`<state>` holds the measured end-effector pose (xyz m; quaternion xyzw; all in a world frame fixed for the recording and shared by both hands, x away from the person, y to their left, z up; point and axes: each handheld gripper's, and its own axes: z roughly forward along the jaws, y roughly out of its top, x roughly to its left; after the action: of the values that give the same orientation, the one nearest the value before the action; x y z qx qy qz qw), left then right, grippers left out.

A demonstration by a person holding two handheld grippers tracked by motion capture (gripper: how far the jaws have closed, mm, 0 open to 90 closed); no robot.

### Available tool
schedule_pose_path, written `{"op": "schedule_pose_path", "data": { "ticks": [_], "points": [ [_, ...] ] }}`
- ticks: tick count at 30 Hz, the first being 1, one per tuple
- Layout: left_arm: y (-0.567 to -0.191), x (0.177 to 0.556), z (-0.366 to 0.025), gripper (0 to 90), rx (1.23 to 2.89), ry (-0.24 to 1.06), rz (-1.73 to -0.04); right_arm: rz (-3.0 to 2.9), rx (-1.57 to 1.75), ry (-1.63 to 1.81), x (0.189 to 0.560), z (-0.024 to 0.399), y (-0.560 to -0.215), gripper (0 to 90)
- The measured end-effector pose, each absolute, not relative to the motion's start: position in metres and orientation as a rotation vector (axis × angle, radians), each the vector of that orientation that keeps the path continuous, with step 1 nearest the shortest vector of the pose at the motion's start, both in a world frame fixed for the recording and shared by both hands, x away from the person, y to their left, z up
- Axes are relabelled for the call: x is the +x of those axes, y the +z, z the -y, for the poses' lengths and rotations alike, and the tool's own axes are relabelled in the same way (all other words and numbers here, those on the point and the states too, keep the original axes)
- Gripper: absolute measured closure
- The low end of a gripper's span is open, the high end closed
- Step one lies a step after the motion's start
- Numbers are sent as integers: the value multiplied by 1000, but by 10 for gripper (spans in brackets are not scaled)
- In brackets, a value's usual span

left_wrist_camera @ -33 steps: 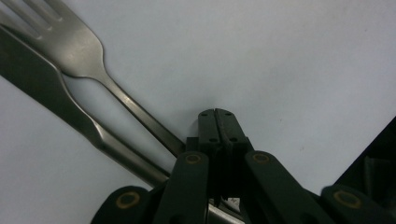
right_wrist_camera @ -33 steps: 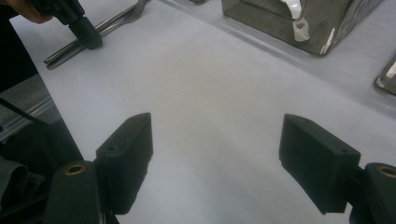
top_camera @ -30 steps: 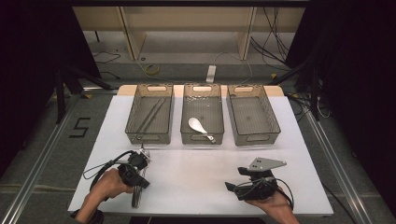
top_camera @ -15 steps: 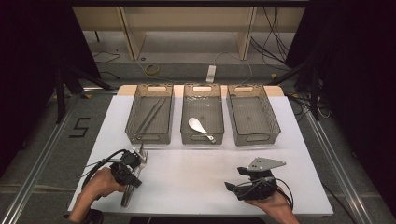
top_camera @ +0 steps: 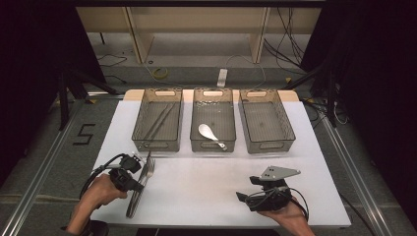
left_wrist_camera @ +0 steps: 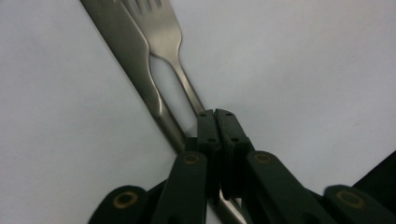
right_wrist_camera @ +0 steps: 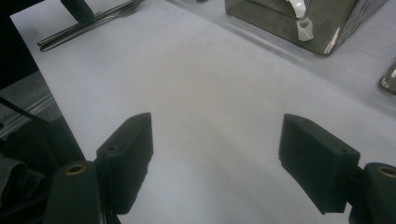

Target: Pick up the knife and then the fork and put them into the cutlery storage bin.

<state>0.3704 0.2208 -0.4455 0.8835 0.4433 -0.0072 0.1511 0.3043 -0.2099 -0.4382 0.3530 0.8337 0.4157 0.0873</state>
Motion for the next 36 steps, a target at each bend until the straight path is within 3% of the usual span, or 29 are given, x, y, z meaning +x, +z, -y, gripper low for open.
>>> {"op": "schedule_pose_path", "data": {
  "ticks": [8,15,22,36],
  "points": [
    [-442,374,-225,544,2479,92,-1433,-2485,1048,1240,304,210,-438,271],
    [-449,377,-226,446,2487,86,-1498,-2487,1049,1239,304,210,-438,270],
    [-457,378,-227,458,2501,82,-1530,-2487,1049,1239,304,210,-438,271],
    [-462,372,-223,595,2589,84,-1514,-2482,1054,1235,304,210,-438,271]
  ]
}}
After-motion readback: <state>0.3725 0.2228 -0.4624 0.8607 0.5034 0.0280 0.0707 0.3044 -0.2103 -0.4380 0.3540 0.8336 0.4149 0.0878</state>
